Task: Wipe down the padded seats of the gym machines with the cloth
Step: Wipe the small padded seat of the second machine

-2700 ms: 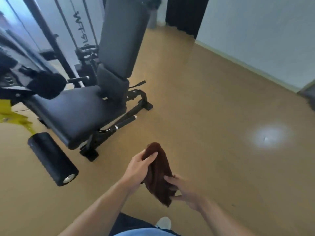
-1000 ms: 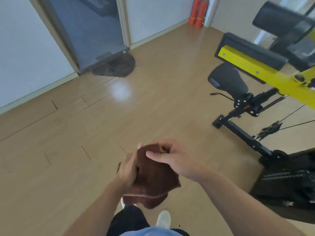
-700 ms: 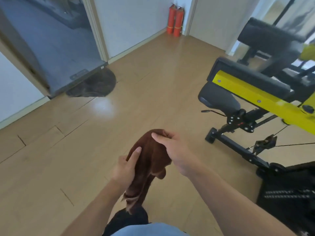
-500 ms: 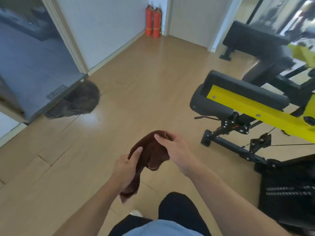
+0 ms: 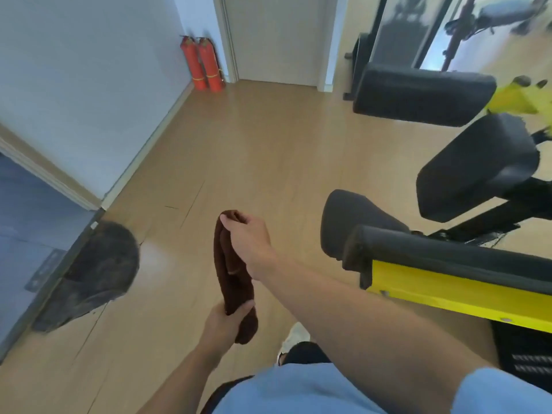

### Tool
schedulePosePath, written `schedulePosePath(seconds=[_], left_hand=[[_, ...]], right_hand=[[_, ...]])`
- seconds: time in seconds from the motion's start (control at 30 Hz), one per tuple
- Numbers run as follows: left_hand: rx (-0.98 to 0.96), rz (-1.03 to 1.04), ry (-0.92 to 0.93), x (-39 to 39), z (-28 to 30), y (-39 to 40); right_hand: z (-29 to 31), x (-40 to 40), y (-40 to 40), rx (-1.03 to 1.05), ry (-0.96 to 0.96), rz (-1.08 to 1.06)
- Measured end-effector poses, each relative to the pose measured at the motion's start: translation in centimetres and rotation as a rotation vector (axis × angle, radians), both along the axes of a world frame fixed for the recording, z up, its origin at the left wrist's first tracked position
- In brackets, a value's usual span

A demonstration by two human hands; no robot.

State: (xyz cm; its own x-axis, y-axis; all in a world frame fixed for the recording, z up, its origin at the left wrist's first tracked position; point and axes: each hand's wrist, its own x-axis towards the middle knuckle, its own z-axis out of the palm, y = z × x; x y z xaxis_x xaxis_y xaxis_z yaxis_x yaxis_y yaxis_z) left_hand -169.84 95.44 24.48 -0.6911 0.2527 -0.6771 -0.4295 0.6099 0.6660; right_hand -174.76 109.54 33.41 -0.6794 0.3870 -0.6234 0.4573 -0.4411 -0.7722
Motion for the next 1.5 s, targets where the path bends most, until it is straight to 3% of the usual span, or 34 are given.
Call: schedulePosePath(seconds=[0.2, 0.4, 0.53, 0.63, 0.77, 0.87, 0.97, 1.03, 1.1, 1.17, 1.23, 1.37, 1.5], left_hand=[[-0.022, -0.081, 0.110, -11.6, 1.2, 9.6], [-0.121, -0.294, 0.124, -22.5, -2.9, 19.4], [-0.185, -0.648, 0.194, -29.7, -6.8, 27.9], [-0.182, -0.948, 0.255, -33.4, -8.1, 34.7], [-0.073, -1.227, 0.289, -36.1, -7.6, 43.7], [0.122, -1.355, 0.412, -36.6, -7.0, 49.9], [0.303, -1.454, 0.545, -36.1, -7.4, 54.1], [0.271, -1.564, 0.531, -35.6, -9.3, 56.0], [0.090, -1.808, 0.415, -35.1, -12.2, 56.5], [-0.091, -2.008, 0.296, -35.2, -15.3, 55.9], [-0.101, -2.011, 0.286, -35.0, -17.7, 55.2], [0.022, -1.853, 0.378, -33.0, -22.5, 54.2], [-0.033, -1.907, 0.355, -29.7, -28.0, 53.6]], right_hand=[[-4.2, -10.3, 11.3, 0.146, -0.137, -0.188], [-15.3, -9.2, 23.3, 0.285, -0.711, -0.385], [-19.5, -6.1, 28.9, 0.212, -0.990, -0.588], [-19.4, -5.3, 31.1, 0.121, -0.984, -0.718], [-16.6, -5.5, 33.3, -0.053, -0.732, -0.998], [-15.2, -6.1, 33.7, 0.059, -0.553, -1.236], [-15.4, -6.7, 32.6, 0.187, -0.591, -1.371], [-16.6, -7.0, 31.3, 0.224, -0.666, -1.397], [-19.4, -6.8, 29.6, 0.160, -0.783, -1.374], [-22.9, -7.0, 28.3, 0.073, -1.060, -1.172], [-26.1, -7.8, 27.7, 0.046, -1.185, -1.037], [-31.4, -10.5, 30.8, 0.165, -1.127, -0.979], [-37.2, -12.2, 35.0, 0.171, -1.247, -0.779]])
